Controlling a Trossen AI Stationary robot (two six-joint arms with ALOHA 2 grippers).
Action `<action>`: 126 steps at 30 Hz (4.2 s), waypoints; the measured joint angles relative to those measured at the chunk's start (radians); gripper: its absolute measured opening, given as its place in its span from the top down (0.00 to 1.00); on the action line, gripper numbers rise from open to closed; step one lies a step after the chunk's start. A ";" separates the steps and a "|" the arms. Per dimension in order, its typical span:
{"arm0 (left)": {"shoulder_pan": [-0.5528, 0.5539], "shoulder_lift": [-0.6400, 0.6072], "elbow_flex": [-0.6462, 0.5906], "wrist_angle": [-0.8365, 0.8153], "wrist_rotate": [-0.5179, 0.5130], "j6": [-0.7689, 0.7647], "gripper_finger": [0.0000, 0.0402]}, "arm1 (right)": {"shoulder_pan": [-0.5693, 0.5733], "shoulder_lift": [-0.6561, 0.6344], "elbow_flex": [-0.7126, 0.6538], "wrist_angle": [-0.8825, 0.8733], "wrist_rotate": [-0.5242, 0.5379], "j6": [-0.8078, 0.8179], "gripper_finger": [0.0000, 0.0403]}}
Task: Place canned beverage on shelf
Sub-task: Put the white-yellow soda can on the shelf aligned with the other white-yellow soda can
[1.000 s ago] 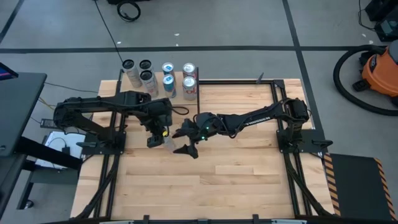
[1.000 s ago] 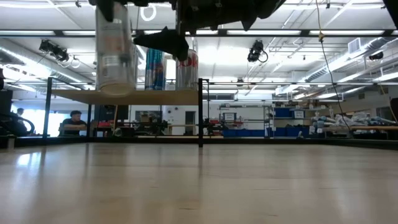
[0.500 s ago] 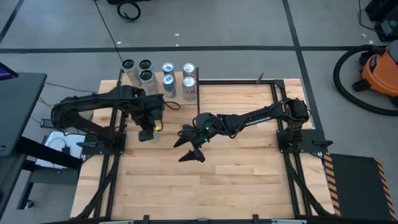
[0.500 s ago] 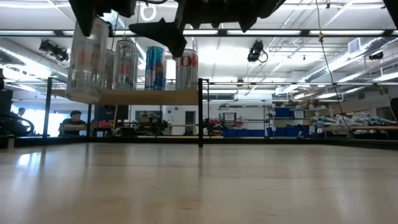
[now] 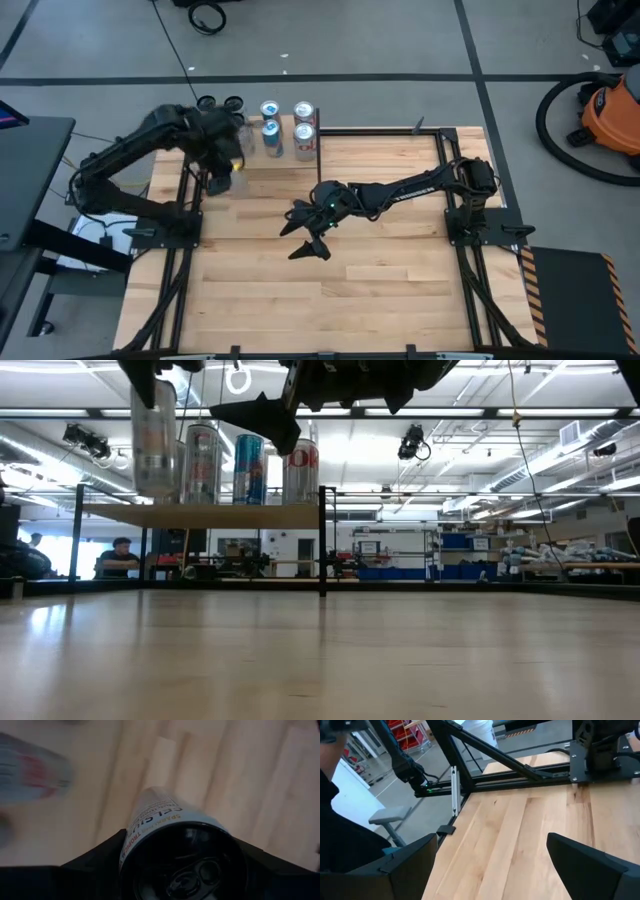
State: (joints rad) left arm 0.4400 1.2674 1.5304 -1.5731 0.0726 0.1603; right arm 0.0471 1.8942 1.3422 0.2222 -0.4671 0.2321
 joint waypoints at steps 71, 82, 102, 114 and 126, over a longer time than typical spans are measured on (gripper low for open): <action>0.500 0.060 0.083 0.003 -0.111 0.188 0.22 | 0.006 0.000 -0.001 -0.068 0.053 -0.049 0.05; 0.500 0.048 0.095 0.001 -0.193 0.192 0.21 | 0.009 0.001 -0.001 -0.067 0.053 -0.049 0.05; 0.500 0.047 0.360 0.002 -0.191 -0.089 0.21 | 0.010 0.002 -0.001 -0.067 0.054 -0.022 0.05; 0.498 0.046 0.360 0.002 -0.096 -0.492 0.21 | 0.010 0.001 -0.001 -0.068 0.053 -0.022 0.05; 0.488 0.032 0.360 0.002 -0.056 -0.447 0.21 | 0.020 0.002 -0.001 -0.097 0.053 -0.024 0.05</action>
State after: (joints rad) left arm 0.9276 1.2991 1.8904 -1.5710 0.0170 -0.2865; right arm 0.0669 1.8957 1.3411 0.1257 -0.4137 0.2085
